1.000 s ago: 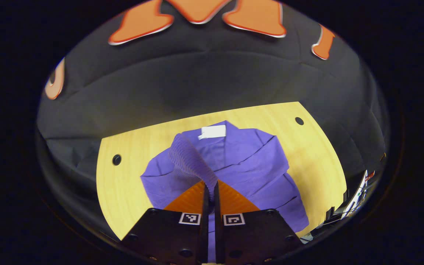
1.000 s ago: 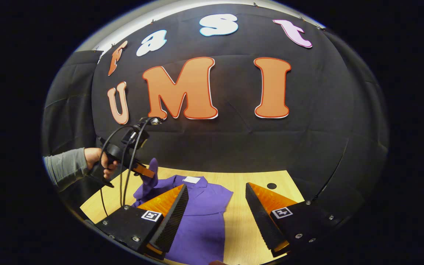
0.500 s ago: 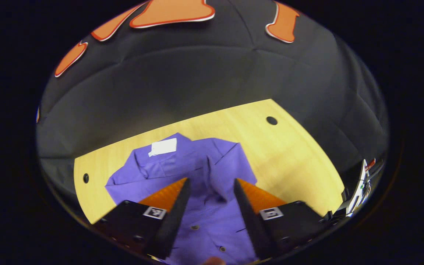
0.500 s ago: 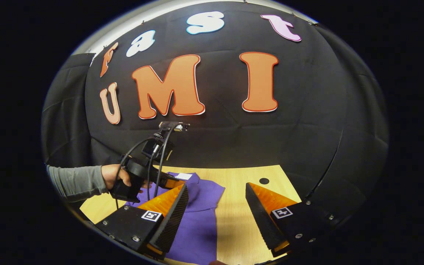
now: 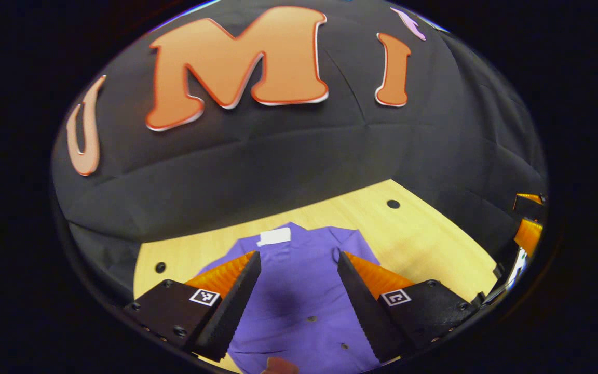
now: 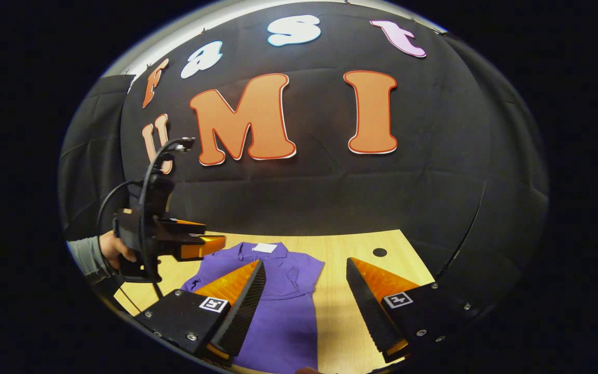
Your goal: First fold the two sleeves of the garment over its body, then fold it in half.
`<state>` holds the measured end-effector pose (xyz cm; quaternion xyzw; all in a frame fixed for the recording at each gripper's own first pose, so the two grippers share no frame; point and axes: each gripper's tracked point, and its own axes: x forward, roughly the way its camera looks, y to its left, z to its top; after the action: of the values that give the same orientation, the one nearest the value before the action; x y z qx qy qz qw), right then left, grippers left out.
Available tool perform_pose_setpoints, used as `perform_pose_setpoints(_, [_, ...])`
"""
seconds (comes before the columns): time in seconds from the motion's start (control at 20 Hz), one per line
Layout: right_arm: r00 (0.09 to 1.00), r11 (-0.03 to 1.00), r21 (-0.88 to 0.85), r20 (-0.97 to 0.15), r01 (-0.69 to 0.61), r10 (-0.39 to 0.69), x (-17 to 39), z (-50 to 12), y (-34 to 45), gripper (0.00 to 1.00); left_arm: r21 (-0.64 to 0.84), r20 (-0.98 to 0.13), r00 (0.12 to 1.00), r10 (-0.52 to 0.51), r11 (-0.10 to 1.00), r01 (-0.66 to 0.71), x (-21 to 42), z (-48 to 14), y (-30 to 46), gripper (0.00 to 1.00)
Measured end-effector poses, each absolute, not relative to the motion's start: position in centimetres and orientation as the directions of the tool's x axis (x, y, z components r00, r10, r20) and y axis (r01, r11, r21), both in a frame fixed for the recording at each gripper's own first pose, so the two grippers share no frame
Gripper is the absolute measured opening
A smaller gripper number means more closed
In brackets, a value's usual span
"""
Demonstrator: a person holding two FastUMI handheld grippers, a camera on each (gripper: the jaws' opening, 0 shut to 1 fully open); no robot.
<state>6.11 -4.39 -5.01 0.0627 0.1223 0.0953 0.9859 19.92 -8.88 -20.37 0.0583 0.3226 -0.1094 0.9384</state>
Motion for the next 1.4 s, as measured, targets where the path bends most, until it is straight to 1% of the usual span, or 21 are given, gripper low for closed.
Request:
perform_pose_setpoints(0.1, [0.958,0.976,0.13,-0.205,-0.177,0.201,5.9,-4.9,-3.3,0.93,0.024,-0.545,0.829,-0.124,0.986,0.163,18.1,-18.4,-6.8,0.97])
perform_pose_setpoints(0.2, [0.964,0.977,0.106,-0.174,-0.184,0.2,5.7,-4.7,-2.5,0.93,-0.039,-0.451,0.887,-0.096,0.995,0.088,16.0,-16.7,-5.1,0.96])
perform_pose_setpoints(0.35, [0.976,0.979,0.066,-0.091,-0.191,0.196,5.5,-3.5,-1.5,0.93,-0.01,-0.333,0.943,-0.003,1.0,0.0,13.0,-13.5,-0.6,0.97])
perform_pose_setpoints(0.5, [0.979,0.98,0.041,-0.051,-0.196,0.198,5.4,-3.2,-0.6,0.94,0.025,-0.22,0.974,0.047,0.999,-0.043,10.8,-10.6,1.6,0.96])
perform_pose_setpoints(0.65, [0.975,0.974,0.058,-0.03,-0.22,0.222,4.9,-2.9,0.6,0.94,0.043,-0.149,0.986,0.076,0.997,-0.07,8.0,-8.1,2.8,0.98])
perform_pose_setpoints(0.7, [0.974,0.973,0.065,-0.037,-0.223,0.226,4.9,-3.4,0.9,0.94,0.063,-0.126,0.988,0.094,0.994,-0.087,7.3,-7.7,3.5,0.96])
perform_pose_setpoints(0.8, [0.969,0.972,0.065,-0.087,-0.225,0.23,4.7,-5.3,1.1,0.93,0.077,-0.138,0.986,0.098,0.993,-0.089,5.5,-8.5,3.8,0.96])
perform_pose_setpoints(1.05, [0.94,0.977,0.061,-0.267,-0.204,0.213,3.0,-11.5,0.5,0.95,0.079,-0.278,0.953,0.123,0.991,-0.105,2.7,-13.6,5.4,0.95])
perform_pose_setpoints(1.2, [0.896,0.977,0.093,-0.389,-0.191,0.212,2.1,-15.6,0.1,0.95,0.086,-0.393,0.912,0.119,0.992,-0.092,1.4,-17.4,5.8,0.96])
perform_pose_setpoints(1.3, [0.851,0.978,0.12,-0.482,-0.172,0.209,1.3,-18.4,-0.1,0.95,0.09,-0.448,0.887,0.114,0.993,-0.083,0.7,-19.4,5.8,0.96])
perform_pose_setpoints(1.4, [0.817,0.98,0.131,-0.542,-0.149,0.197,0.5,-20.7,-0.4,0.95,0.102,-0.517,0.85,0.102,0.993,-0.057,-0.3,-21.7,5.6,0.96])
